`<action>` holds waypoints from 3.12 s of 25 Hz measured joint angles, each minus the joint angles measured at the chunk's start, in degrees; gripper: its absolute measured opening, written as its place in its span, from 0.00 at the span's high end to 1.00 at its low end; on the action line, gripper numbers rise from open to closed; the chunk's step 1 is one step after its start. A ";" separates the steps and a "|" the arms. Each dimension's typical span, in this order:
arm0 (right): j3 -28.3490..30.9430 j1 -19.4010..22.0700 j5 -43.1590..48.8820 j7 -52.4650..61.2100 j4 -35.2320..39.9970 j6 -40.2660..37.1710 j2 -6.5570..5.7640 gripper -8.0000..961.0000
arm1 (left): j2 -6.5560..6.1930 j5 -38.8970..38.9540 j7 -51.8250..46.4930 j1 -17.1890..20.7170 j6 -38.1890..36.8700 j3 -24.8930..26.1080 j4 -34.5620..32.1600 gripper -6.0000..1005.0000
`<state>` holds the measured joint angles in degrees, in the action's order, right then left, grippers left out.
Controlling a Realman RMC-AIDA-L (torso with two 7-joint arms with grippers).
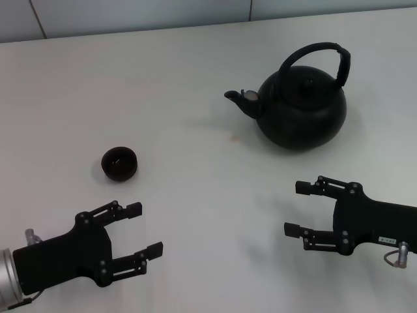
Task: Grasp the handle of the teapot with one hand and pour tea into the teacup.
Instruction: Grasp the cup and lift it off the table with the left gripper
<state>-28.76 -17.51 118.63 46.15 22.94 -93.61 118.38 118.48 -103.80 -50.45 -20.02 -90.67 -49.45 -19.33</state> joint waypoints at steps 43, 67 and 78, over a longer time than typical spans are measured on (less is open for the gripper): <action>0.19 0.01 -0.13 0.08 0.08 -0.13 0.36 0.16 | 0.39 3.79 11.95 0.03 12.92 12.61 5.18 0.20; 0.41 -0.44 -0.25 0.82 0.45 -0.08 0.30 0.16 | 0.62 4.05 12.13 -6.59 20.44 12.71 8.80 0.23; 1.08 -0.51 -0.25 0.87 0.44 -0.34 0.20 0.16 | 0.62 4.38 12.13 -7.76 22.21 12.71 9.36 0.25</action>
<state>-27.68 -18.02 118.38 47.02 23.38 -93.95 118.58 119.09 -99.42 -38.32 -27.78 -68.46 -36.74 -9.98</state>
